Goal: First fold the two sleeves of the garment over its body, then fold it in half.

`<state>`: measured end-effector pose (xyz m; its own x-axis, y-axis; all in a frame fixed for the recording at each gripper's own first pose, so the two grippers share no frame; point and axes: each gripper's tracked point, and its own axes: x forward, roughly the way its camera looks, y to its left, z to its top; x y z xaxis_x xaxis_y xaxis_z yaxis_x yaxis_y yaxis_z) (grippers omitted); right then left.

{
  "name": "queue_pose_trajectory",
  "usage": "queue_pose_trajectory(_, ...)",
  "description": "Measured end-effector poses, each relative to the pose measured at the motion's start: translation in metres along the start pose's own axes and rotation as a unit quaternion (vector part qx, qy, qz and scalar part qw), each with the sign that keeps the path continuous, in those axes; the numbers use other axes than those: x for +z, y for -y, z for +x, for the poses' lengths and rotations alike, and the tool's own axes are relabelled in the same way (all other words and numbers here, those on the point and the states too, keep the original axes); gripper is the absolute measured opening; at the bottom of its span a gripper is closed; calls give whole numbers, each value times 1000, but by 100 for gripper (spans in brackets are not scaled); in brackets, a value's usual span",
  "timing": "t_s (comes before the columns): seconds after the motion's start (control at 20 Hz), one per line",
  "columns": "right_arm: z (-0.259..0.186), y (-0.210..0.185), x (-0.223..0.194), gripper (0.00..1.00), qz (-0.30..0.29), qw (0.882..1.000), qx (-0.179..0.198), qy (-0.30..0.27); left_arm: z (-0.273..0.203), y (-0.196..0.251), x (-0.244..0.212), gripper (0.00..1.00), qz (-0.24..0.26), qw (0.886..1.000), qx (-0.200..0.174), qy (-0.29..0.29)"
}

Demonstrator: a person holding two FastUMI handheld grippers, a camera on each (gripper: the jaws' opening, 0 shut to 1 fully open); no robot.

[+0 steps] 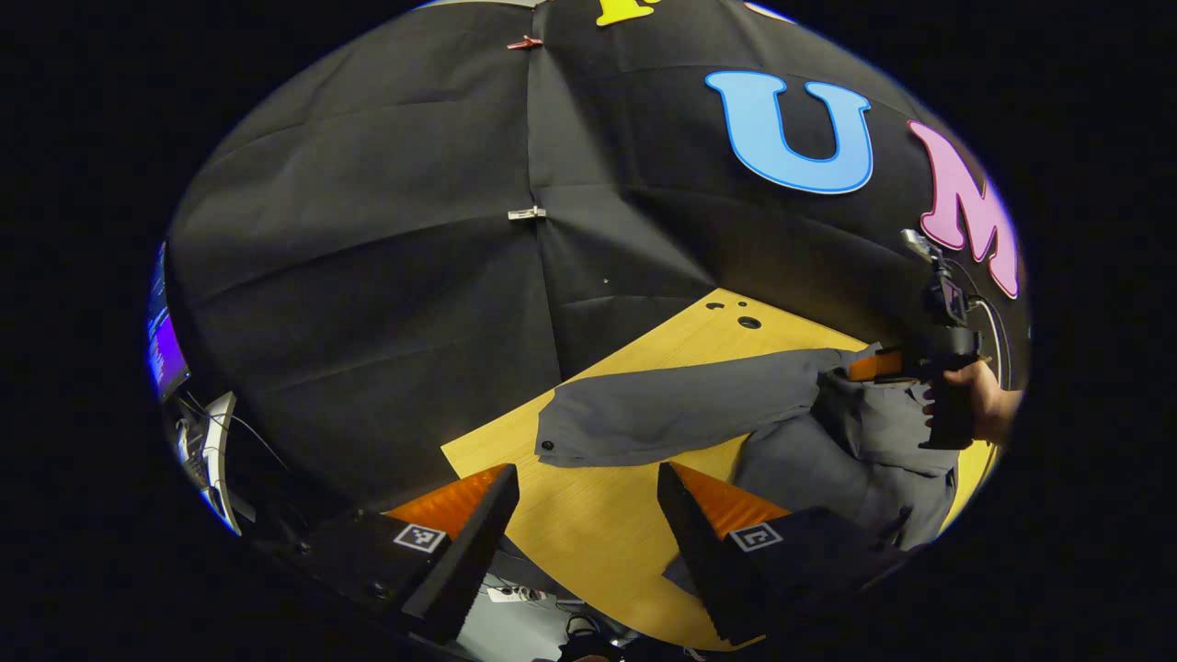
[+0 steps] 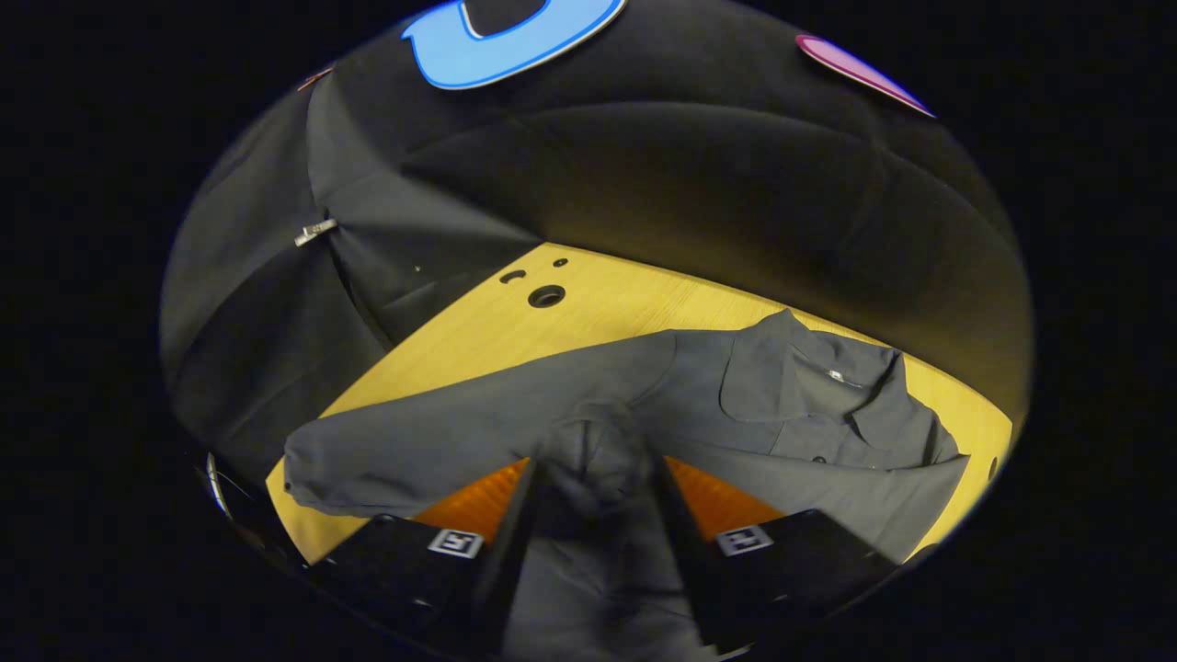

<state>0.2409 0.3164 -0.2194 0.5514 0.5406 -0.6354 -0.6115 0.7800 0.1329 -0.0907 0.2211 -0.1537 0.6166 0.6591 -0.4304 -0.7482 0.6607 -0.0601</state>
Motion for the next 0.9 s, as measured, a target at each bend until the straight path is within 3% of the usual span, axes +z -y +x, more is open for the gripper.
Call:
queue_pose_trajectory(0.05,-10,4,3,92,2,1000,4,8,1,0,0,96,-2,1000,4,0)
queue_pose_trajectory(0.25,-60,32,8,99,-3,999,-8,46,10,-1,3,97,-3,1000,12,3)
queue_pose_trajectory(0.55,-140,86,-6,99,25,995,-52,77,62,-12,12,96,7,1000,11,-5)
queue_pose_trajectory(0.9,-237,146,-39,99,94,979,-155,92,166,-14,7,96,31,999,2,-36)
